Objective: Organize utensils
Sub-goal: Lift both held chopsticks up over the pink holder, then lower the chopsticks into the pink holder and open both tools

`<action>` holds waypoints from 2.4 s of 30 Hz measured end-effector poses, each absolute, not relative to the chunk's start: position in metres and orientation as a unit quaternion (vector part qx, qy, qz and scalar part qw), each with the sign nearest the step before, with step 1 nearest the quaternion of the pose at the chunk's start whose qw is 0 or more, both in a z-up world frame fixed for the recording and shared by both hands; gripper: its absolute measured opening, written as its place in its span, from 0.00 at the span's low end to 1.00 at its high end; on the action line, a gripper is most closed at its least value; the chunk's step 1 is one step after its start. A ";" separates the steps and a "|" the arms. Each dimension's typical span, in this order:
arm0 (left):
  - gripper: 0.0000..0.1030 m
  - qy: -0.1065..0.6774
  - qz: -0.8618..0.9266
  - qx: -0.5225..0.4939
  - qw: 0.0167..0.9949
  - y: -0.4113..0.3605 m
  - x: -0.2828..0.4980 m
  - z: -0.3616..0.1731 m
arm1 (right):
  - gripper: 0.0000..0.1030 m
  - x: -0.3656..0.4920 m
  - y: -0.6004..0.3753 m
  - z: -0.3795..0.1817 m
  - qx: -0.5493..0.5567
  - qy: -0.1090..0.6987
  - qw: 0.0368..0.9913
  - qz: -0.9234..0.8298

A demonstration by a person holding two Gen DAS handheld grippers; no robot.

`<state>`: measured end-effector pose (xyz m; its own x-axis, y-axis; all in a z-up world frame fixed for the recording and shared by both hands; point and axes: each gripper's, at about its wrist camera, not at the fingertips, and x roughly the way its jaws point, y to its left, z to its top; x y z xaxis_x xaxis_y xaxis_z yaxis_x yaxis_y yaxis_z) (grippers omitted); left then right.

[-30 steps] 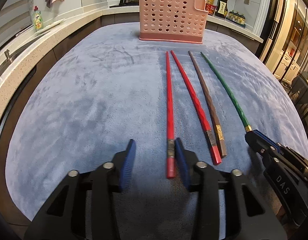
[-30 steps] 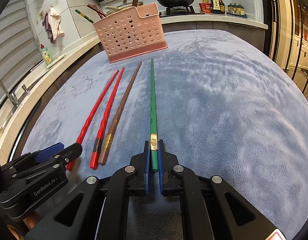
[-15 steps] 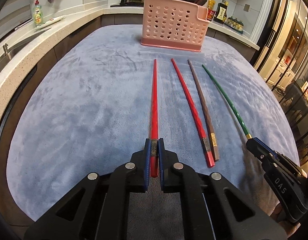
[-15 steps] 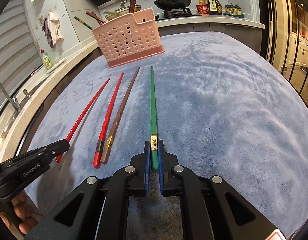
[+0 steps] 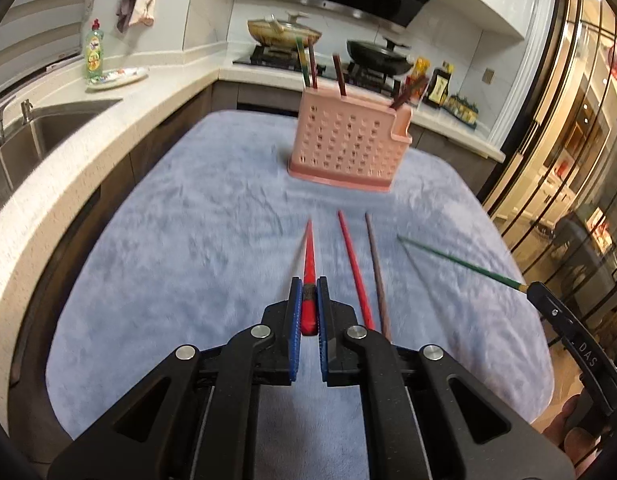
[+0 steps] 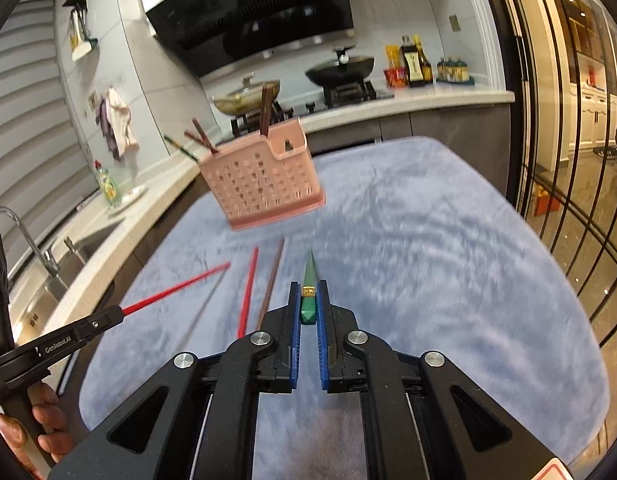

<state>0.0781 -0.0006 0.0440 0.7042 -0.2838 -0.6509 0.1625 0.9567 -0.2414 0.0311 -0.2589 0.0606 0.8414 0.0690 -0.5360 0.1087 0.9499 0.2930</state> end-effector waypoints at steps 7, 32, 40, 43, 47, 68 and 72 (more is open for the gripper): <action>0.06 0.326 -0.125 -0.111 0.931 0.013 0.093 0.087 | 0.06 0.044 -0.274 0.097 0.174 0.242 0.955 -0.009; 0.06 0.218 -0.145 -0.109 0.959 -0.013 0.180 0.210 | 0.06 0.136 -0.281 0.205 0.178 0.154 0.971 0.028; 0.06 0.180 -0.138 -0.115 0.967 -0.031 0.237 0.250 | 0.06 0.219 -0.281 0.253 0.180 0.113 0.977 0.030; 0.06 0.176 -0.133 -0.107 0.969 -0.039 0.259 0.252 | 0.06 0.248 -0.279 0.256 0.180 0.115 0.977 0.029; 0.06 0.186 -0.131 -0.097 0.969 -0.049 0.282 0.242 | 0.07 0.279 -0.274 0.249 0.172 0.124 0.977 0.025; 0.40 0.239 -0.110 -0.079 0.961 -0.058 0.319 0.180 | 0.12 0.323 -0.270 0.182 0.148 0.195 0.970 0.009; 0.41 0.238 -0.109 -0.076 0.962 -0.055 0.312 0.184 | 0.13 0.310 -0.269 0.188 0.146 0.191 0.971 0.014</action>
<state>0.3116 -0.0553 0.1836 0.8623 -0.2467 -0.4422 0.1742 0.9645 -0.1984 0.3103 -0.2687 0.1879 0.9269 0.0827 -0.3660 0.0283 0.9572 0.2880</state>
